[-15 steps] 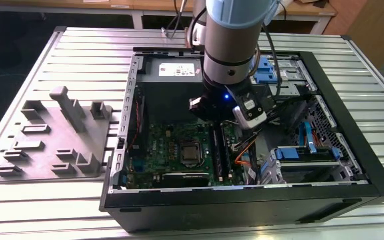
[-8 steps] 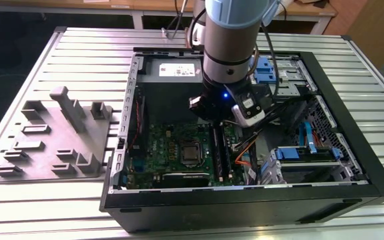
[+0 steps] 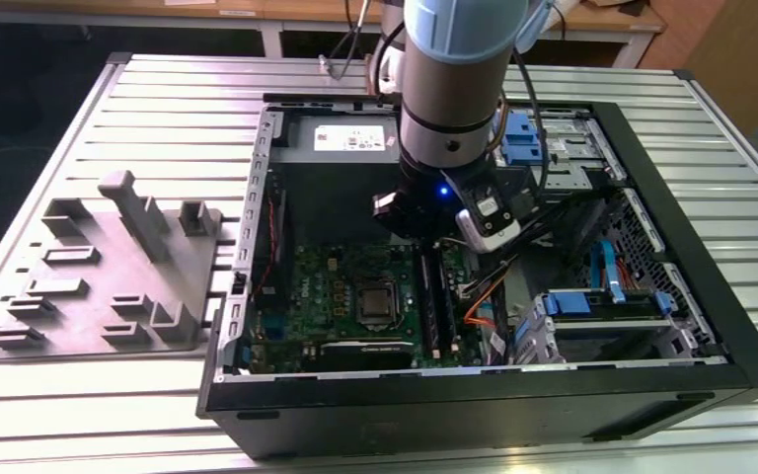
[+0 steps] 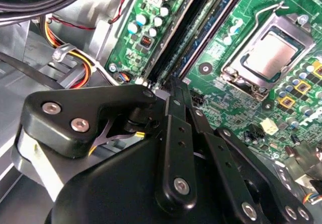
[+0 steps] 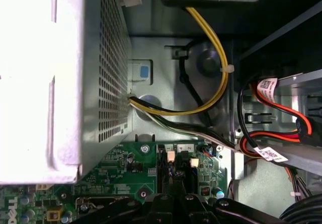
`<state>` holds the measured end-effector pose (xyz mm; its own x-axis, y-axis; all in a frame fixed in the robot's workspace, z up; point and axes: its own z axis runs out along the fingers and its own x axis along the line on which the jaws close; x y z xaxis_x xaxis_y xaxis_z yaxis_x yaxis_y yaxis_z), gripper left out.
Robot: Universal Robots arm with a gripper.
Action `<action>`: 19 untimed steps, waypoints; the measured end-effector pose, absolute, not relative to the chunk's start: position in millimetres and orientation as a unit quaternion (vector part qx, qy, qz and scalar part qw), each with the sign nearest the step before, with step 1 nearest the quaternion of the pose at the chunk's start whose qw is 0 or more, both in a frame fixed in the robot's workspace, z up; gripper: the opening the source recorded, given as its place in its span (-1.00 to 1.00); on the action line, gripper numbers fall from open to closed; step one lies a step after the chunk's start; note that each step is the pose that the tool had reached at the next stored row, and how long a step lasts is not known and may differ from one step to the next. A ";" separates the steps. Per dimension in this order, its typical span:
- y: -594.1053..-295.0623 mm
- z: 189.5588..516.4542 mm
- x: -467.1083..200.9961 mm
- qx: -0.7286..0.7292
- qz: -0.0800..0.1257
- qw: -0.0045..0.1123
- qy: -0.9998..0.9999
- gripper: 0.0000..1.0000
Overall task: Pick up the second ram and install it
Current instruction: 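Press down the second ram until it locks into place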
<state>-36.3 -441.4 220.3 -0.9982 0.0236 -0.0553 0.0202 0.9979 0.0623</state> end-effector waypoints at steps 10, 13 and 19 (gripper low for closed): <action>-441.4 218.4 -36.3 0.011 0.031 0.028 0.999 -0.86; -441.4 217.9 -36.3 0.011 0.031 0.028 0.999 -0.86; -441.6 216.4 -36.3 0.011 0.031 0.028 0.999 -0.86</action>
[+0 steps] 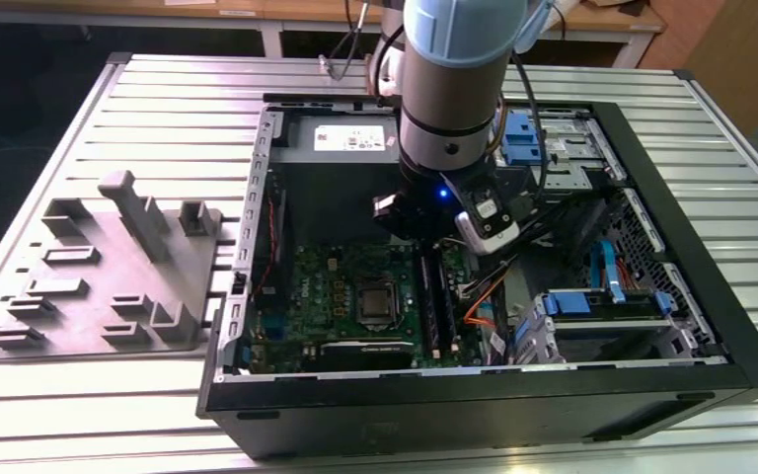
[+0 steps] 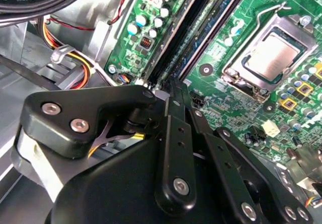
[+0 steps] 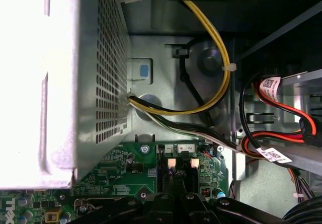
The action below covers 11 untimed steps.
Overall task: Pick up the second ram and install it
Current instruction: 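Press down the second ram until it locks into place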
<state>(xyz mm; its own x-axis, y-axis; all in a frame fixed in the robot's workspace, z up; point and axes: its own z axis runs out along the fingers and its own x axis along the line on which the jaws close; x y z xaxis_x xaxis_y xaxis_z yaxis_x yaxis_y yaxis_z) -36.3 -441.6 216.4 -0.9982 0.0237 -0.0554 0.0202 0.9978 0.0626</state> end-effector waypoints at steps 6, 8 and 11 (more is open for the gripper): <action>-441.6 231.2 -36.3 0.011 0.031 0.028 0.999 -0.86; -441.5 232.8 -36.3 0.011 0.031 0.028 0.999 -0.86; -443.8 233.0 -36.3 0.011 0.031 0.028 0.999 -0.86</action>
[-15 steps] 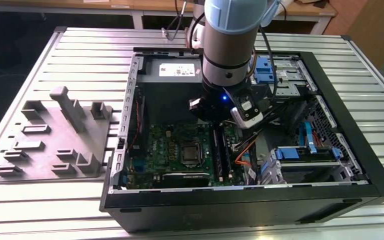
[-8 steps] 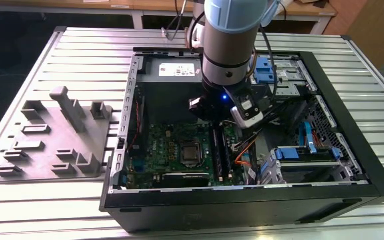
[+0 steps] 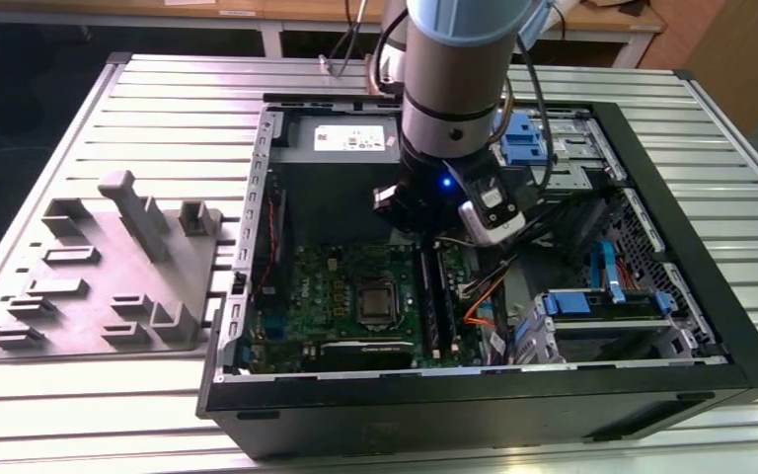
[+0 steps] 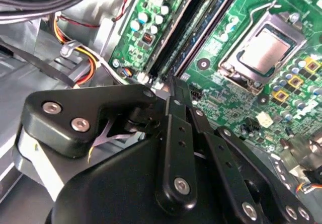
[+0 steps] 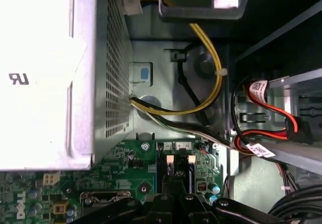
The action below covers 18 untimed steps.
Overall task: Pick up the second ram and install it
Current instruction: 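Press down the second ram until it locks into place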
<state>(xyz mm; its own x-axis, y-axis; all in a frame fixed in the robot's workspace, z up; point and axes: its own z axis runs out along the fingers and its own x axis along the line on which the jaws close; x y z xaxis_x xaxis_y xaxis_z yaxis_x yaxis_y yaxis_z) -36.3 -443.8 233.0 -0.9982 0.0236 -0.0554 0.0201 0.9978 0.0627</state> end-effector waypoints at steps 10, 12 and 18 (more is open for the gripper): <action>-474.1 232.6 -36.3 0.011 0.031 0.028 0.999 -0.86; -480.4 232.6 -36.3 0.011 0.031 0.028 0.999 -0.86; -497.7 232.3 -36.3 0.011 0.031 0.028 0.999 -0.86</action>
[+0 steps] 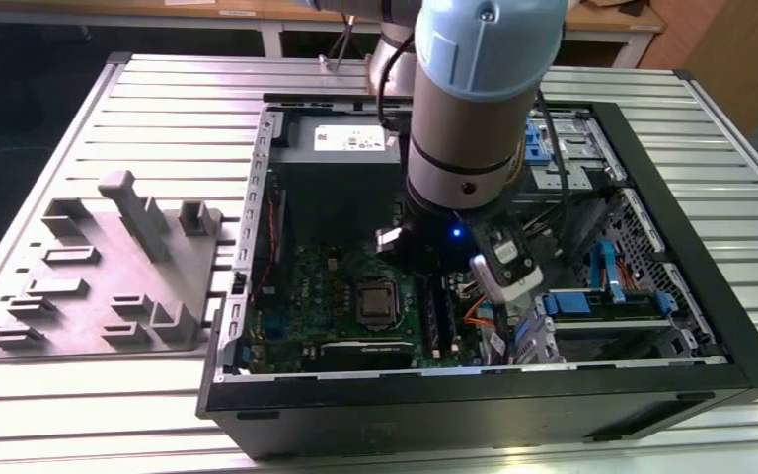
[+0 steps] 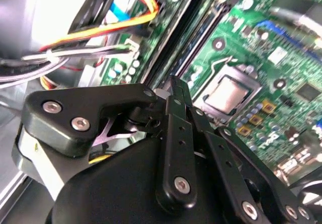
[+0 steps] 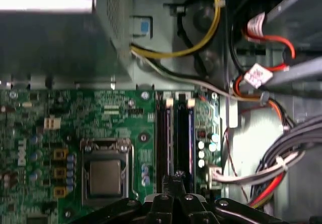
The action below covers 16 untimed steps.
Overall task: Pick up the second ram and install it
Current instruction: 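Press down the second ram until it locks into place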
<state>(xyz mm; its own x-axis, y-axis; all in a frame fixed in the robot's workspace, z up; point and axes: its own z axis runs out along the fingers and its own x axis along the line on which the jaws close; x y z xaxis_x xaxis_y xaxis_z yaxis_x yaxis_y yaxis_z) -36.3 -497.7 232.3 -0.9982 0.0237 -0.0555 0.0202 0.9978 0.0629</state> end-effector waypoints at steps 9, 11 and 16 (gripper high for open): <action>-513.7 231.5 -36.3 0.011 0.031 0.028 0.999 -0.86; -517.9 231.3 -36.3 0.011 0.031 0.028 0.999 -0.86; -526.8 230.8 -36.3 0.011 0.031 0.028 0.999 -0.86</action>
<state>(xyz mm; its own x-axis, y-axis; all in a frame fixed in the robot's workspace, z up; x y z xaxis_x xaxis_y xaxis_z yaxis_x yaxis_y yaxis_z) -36.3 -526.8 230.8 -0.9982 0.0237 -0.0555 0.0202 0.9978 0.0629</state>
